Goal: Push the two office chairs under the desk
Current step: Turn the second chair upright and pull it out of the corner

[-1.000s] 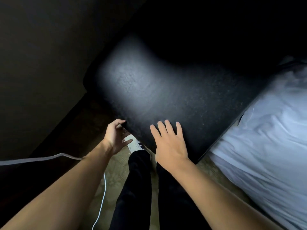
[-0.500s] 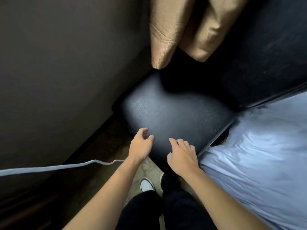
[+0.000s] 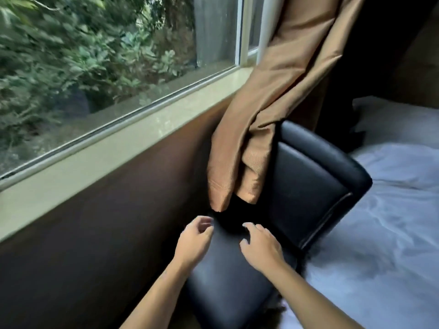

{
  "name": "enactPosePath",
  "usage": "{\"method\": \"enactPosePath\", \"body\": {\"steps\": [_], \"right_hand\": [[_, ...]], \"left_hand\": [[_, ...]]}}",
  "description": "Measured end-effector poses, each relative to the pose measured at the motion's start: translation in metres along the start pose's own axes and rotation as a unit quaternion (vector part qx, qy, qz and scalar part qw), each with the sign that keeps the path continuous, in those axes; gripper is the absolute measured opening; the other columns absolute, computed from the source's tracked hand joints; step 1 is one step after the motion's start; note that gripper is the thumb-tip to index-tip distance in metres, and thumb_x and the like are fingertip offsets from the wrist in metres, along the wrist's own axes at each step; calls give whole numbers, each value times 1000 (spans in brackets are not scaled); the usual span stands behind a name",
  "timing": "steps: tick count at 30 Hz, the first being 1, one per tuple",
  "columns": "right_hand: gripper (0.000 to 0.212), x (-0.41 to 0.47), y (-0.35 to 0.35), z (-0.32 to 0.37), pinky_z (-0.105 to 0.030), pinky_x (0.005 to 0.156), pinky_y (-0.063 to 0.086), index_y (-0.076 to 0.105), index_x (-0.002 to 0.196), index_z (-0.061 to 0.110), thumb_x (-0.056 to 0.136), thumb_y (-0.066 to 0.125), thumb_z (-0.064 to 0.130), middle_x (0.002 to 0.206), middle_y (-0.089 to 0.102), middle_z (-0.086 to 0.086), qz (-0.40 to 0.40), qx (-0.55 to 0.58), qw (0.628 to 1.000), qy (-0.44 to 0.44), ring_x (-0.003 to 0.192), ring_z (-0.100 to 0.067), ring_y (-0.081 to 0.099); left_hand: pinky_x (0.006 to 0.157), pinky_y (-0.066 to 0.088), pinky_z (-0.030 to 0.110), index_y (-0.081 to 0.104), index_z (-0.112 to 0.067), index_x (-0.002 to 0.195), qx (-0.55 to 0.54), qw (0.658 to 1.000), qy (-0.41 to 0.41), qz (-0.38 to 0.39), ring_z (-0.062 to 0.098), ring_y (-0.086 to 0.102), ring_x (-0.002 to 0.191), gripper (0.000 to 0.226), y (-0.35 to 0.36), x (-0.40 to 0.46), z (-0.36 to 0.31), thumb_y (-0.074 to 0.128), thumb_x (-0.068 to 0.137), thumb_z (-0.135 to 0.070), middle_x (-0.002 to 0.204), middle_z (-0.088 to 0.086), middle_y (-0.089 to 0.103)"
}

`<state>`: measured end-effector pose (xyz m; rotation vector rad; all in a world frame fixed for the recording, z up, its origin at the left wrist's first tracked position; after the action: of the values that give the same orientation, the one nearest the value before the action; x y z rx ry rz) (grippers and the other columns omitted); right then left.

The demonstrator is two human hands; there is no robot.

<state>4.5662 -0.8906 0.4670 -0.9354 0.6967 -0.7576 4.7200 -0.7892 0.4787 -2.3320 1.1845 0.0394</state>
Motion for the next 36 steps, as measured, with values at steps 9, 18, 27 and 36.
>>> {"method": "enactPosePath", "body": {"steps": [9, 18, 27, 36], "right_hand": [[41, 35, -186, -1, -39, 90, 45, 52, 126, 35, 85, 49, 37, 123, 61, -1, -143, 50, 988, -25, 115, -28, 55], [54, 125, -256, -109, -40, 100, 34, 41, 139, 28, 86, 50, 35, 134, 46, -6, -127, -61, 990, 20, 126, -28, 38], [78, 224, -240, -185, -39, 96, 44, 27, 144, 27, 80, 59, 58, 139, 50, -9, 61, 48, 997, 25, 124, -34, 50], [37, 255, -218, -195, -40, 77, 46, 37, 113, 24, 87, 58, 40, 110, 66, -11, 10, 55, 997, -44, 105, -36, 60]], "left_hand": [[90, 50, 31, 71, -25, 99, 26, 990, 139, 20, 12, 68, 95, 33, -2, -8, -154, 55, 72, -38, 97, -7, 75], [90, 50, 28, 69, -25, 105, 110, 982, 152, 28, 9, 66, 95, 21, 87, 73, -230, 60, 86, -24, 104, -4, 73], [102, 40, 34, 53, -17, 133, 276, 951, 137, 27, 27, 54, 120, 49, 206, 214, -304, 56, 88, -35, 131, 11, 58], [114, 24, 52, 45, -41, 140, 476, 879, 33, 18, 23, 21, 145, 58, 221, 359, -292, 37, 89, -68, 155, 0, 33]]}}
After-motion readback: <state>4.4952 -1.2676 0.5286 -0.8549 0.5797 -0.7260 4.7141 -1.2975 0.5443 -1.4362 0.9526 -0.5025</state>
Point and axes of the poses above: each hand's wrist, its own x-axis towards the middle knuckle, its own y-axis out of the palm, z = x × y, the point moved 5 cm from there along x, towards the middle knuckle
